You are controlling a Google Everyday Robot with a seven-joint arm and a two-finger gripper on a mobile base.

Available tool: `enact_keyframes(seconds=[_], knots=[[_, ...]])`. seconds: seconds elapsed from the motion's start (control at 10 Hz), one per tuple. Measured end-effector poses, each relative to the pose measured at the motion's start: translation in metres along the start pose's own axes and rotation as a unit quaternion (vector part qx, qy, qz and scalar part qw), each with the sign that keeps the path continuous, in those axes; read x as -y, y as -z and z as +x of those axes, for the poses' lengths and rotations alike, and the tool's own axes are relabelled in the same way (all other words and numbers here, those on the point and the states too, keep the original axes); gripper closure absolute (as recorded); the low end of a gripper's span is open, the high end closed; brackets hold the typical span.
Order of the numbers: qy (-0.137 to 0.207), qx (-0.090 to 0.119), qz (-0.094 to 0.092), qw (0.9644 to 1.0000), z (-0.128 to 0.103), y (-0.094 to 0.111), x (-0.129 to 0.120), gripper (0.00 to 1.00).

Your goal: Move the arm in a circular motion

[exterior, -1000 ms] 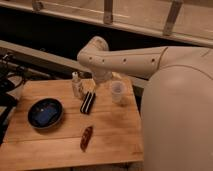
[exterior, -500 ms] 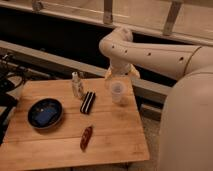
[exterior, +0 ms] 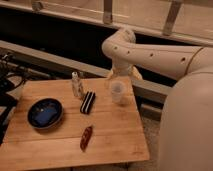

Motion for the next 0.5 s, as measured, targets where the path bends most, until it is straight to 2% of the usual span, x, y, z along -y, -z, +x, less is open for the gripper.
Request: enact_keyframes(seconds=[0.2,0.4,0.5], knots=[[0.020,-0.004,0.005,0.9998,0.007,0.004,-0.028,0.05],[0.031,-0.007,0.012,0.9994,0.008,0.001,-0.034,0.05],[0.042,-0.007,0.012,0.9990,0.007,0.001,-0.048,0.05]])
